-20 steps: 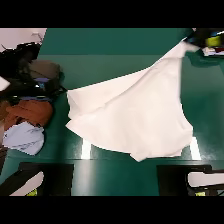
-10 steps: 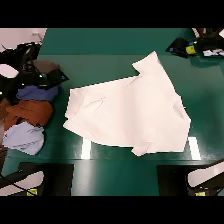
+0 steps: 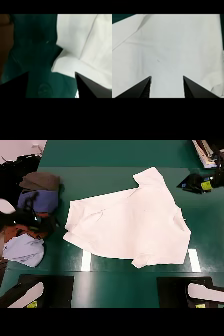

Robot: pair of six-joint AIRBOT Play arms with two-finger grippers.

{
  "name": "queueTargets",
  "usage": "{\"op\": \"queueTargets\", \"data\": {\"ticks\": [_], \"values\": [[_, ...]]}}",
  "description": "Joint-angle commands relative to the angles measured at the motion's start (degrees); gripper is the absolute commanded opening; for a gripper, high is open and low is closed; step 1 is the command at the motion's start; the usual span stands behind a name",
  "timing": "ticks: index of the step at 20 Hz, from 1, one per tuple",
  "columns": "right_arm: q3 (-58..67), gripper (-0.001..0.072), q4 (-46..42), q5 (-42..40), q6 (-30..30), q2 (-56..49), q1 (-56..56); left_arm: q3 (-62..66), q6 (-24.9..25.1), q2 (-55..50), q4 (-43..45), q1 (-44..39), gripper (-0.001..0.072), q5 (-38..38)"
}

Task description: Fold the shirts.

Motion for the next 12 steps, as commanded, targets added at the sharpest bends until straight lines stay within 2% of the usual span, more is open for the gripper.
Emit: {"op": "queueTargets", "data": {"ticks": [1,3,4,6,9,12], "values": [[-7.37,0.0449,0.17,-0.63,-0.83,6.16,-0.76,-8.28,0.81,1.38,0.55,0.24,0.0663,2.99],[-9.29,0.0449,0.17,-0.52,-0.83,8.04,-0.76,-8.61,2.84,1.38,-1.88,0.24,0.0662,6.32],[-10.19,0.0449,0.17,-0.52,-0.83,8.85,-0.76,-8.72,5.51,1.27,-5.05,0.24,0.0662,7.67],[-11.5,0.0449,0.17,-0.55,-0.81,10.08,-0.76,-8.76,8.57,0.44,-8.41,-0.13,0.0662,8.07],[-13.14,0.0449,0.2,-1.05,-0.76,11.65,-0.76,-9.31,8.63,-0.22,-6.47,-4.09,0.0662,8.94],[-15.08,0.0449,0.11,-1.6,-0.76,13.49,-0.79,-9.53,6.34,-0.28,-5.6,-6.86,0.0662,12.31]]}}
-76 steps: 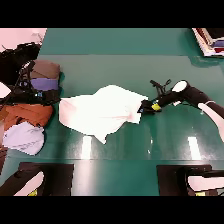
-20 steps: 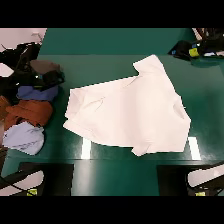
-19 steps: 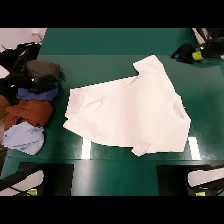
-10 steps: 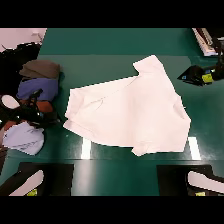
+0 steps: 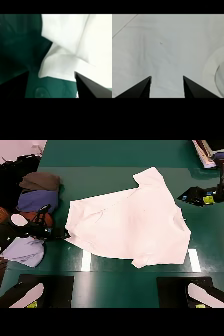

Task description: Fold the shirts.

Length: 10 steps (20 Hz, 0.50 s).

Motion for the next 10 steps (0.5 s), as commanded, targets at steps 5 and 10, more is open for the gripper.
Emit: {"op": "queueTargets", "data": {"ticks": [5,10], "values": [[-2.16,0.0449,-1.42,5.46,0.55,2.6,-5.03,-0.52,-0.61,-0.35,-0.94,-2.36,0.0188,3.15],[-2.19,0.0448,-22.97,16.83,5.88,2.62,-11.21,-0.02,0.17,-0.17,-2.38,-2.36,0.0021,1.29]]}}
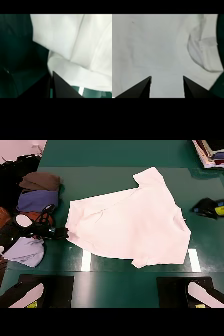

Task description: Fold the shirts.

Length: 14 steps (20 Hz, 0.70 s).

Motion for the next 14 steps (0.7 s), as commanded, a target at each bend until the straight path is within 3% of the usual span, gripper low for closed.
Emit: {"op": "queueTargets", "data": {"ticks": [1,2,3,4,6,7,14], "values": [[-0.37,0.0454,-13.05,8.2,3.91,0.15,-4.59,0.35,0.46,0.46,-0.74,-0.09,0.0021,-1.6],[-1.73,0.0484,-12.61,9.03,4.15,0.42,-6.56,0.35,1.07,0.87,-0.76,-0.09,0.0021,-1.57],[-4.17,0.0609,-12.11,9.2,4.33,0.87,-8.2,0.59,1.44,1.01,-0.81,-0.09,0.0021,-1.7],[-7.65,0.0641,-12.15,9.46,4.42,1.4,-9.38,0.9,1.46,1.01,-0.81,-0.09,0.0021,-1.7],[-15.72,0.0607,-12.15,9.46,4.42,3.13,-11.19,1.18,1.79,1.03,-0.9,-0.09,0.0021,-1.64],[-19.96,0.0551,-12.13,9.03,4.42,4.35,-11.58,1.18,1.81,1.03,-0.92,-0.09,0.0022,-1.49],[-34.1,0.0508,-10.45,3.96,4.96,6.62,-6.6,1.18,1.81,1.03,-1.55,-0.09,0.0022,-1.16]]}}
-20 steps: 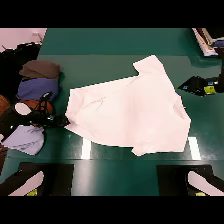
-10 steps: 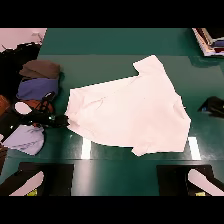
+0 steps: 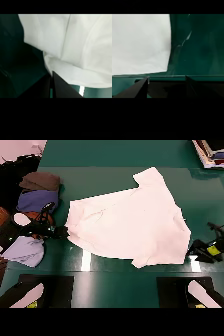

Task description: Fold the shirts.

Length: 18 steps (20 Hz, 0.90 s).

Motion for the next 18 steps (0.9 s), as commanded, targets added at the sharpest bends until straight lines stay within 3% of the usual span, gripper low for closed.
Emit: {"op": "queueTargets", "data": {"ticks": [1,6,17,18], "values": [[-5.18,0.0508,2.86,-3.37,0.46,0.57,2.14,0.07,0.09,0.04,-0.59,0.0,0.0022,0.22],[-5.9,0.0434,5.2,-7.52,0.5,0.52,5.09,0.07,0.09,0.07,-0.83,0.0,0.0022,0.26],[-5.97,0.043,0.76,-4.92,1.86,0.42,8.41,0.07,0.09,0.07,-0.81,0.0,0.0022,-0.11],[-5.97,0.0373,0.94,-5.2,1.84,0.42,8.44,0.07,0.11,0.07,-0.81,0.0,0.0022,-0.11]]}}
